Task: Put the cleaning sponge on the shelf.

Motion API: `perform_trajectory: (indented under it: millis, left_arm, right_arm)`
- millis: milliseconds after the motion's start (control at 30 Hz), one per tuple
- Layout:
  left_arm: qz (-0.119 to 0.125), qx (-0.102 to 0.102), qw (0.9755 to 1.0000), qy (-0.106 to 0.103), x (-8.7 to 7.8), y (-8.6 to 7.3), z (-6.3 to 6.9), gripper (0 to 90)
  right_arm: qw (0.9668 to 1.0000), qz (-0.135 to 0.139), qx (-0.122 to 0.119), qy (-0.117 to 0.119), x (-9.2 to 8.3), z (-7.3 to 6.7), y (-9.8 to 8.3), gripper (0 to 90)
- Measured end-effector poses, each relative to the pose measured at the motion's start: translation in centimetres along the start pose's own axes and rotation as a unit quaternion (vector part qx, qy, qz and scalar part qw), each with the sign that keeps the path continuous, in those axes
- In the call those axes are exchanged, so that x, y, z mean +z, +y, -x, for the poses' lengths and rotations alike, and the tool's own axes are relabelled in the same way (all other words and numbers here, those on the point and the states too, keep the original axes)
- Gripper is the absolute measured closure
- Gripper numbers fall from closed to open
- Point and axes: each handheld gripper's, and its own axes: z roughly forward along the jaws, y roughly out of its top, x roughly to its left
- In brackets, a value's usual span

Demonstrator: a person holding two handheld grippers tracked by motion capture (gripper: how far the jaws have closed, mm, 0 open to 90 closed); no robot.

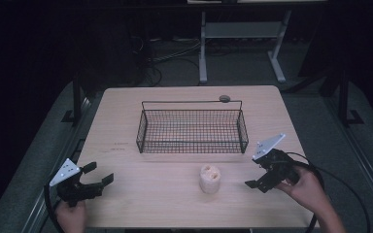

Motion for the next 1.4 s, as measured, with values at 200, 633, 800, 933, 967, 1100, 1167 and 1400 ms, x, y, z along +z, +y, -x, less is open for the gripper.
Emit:
perform_trajectory:
  millis: [200,633,800,933,967,1100,1167,1400]
  left_arm:
    - [0.003,-0.003,1.0,0.001,-0.1,0.0,-0.1,13.8]
    - [0.002,-0.001,1.0,-0.001,0.0,0.0,-0.1,13.8]
    - [0.003,0.0,1.0,-0.001,0.0,0.1,-0.1,13.8]
    - [0.004,-0.001,1.0,-0.001,0.0,0.1,-0.1,13.8]
    - [0.004,0.0,1.0,-0.001,0.0,0.1,-0.1,13.8]
    - [0.004,-0.002,1.0,-0.001,0.0,0.1,-0.1,13.8]
    - [0.004,-0.001,1.0,-0.001,0.0,0.1,-0.1,13.8]
    - [0.002,0.001,1.0,-0.003,0.1,0.1,0.0,13.8]
  right_arm:
    - [0.9999,-0.003,-0.011,0.006,0.2,-0.2,1.3,14.9]
    - [0.9992,-0.013,-0.029,0.022,1.2,-0.2,3.4,14.9]
    - [0.9986,-0.016,-0.04,0.03,1.7,-0.4,4.5,14.9]
    - [0.9981,-0.014,-0.048,0.035,2.2,-0.5,5.3,14.9]
    - [0.998,-0.015,-0.049,0.037,2.3,-0.6,5.5,14.9]
    - [0.9973,-0.02,-0.055,0.044,2.9,-0.7,5.9,14.9]
    - [0.9972,-0.022,-0.055,0.046,3.1,-0.8,6.1,14.8]
    - [0.9965,-0.019,-0.062,0.053,3.5,-0.9,6.7,14.9]
